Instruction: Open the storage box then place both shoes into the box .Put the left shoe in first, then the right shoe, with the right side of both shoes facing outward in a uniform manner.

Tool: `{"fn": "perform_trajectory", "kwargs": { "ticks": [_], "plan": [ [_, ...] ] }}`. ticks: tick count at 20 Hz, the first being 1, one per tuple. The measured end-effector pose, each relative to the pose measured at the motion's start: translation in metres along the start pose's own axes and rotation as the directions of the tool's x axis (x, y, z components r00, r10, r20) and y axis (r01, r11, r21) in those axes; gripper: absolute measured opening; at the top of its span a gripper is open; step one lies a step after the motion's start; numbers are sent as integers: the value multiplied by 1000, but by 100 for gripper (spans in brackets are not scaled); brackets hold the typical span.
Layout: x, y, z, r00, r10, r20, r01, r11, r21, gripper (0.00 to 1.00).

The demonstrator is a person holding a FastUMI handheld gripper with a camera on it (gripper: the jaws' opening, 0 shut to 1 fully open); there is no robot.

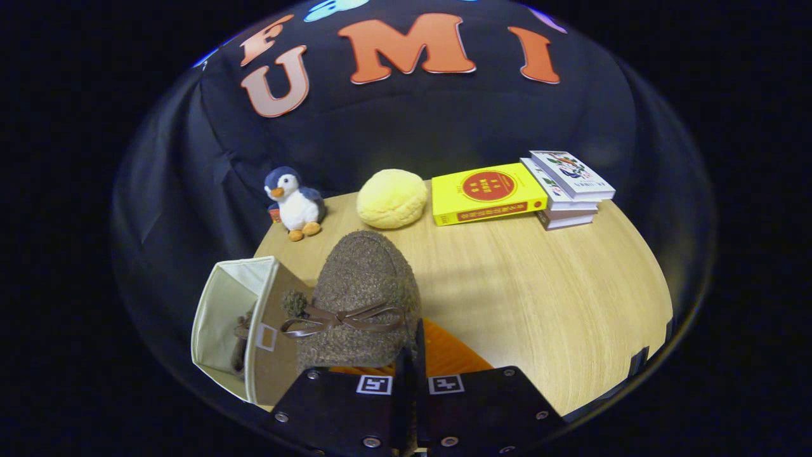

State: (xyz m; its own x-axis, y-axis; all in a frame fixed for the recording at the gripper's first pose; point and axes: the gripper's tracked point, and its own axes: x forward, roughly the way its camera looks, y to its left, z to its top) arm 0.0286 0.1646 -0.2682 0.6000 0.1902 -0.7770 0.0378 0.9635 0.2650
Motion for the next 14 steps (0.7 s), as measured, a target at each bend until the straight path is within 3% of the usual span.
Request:
{"fn": "perform_trajectory", "kwargs": {
  "ticks": [9, 14],
  "plan": [
    [-2, 149, 12, 993, 119, -8, -120, 988, -101, 7],
    [22, 181, -19, 991, 96, -92, -106, 988, -111, 7]
  ]
}}
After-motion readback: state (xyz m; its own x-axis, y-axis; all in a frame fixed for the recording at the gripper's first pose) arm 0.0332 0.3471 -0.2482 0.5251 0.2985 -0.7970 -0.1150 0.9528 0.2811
